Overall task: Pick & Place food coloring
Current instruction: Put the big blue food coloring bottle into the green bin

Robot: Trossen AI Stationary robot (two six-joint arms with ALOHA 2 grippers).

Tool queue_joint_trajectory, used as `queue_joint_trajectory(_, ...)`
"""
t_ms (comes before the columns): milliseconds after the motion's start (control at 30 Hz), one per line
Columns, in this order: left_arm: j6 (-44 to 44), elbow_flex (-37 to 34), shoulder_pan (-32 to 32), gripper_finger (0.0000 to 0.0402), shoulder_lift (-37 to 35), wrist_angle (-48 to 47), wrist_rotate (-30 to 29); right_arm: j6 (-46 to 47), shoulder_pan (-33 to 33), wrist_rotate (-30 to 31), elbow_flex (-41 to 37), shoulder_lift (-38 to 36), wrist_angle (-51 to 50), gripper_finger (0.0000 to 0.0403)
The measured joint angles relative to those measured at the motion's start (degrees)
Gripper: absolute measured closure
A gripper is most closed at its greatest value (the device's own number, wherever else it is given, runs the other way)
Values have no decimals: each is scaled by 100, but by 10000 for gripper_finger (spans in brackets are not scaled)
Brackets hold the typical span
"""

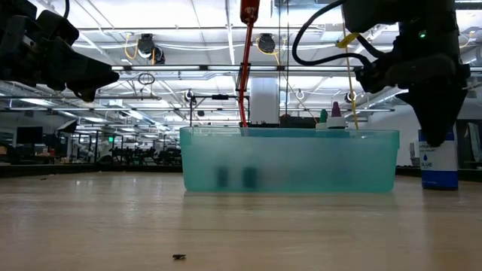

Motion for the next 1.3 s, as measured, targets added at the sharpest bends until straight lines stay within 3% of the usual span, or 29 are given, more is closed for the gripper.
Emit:
queue_joint_trajectory(133, 0, 0, 2, 275, 1, 0, -1, -162, 0, 2, 0, -2, 1, 274)
queue_joint_trajectory(333, 0, 0, 2, 275, -1, -2, -2, -491, 9, 204, 249, -72, -109, 275)
queue_joint_trajectory(567, 0, 0, 0, 275, -1, 0, 0, -478, 9, 911, 1327, -552, -1188, 275)
queue_joint_trajectory(733, 0, 0, 1, 274, -1, -6, -2, -779, 9, 1381, 2070, -739, -520, 275)
queue_joint_trajectory(933, 0, 0, 0, 275, -1, -2, -2, -1796, 11, 653, 2314, -208, 1072, 276)
queue_joint_trajectory(1100, 0, 0, 2, 275, -1, -2, -2, -2007, 2, 267, 2376, 533, 563, 276)
queue_joint_trajectory(1300, 0, 0, 1, 274, -1, -2, -2, -1958, -30, 445, 2380, 1040, -264, 276)
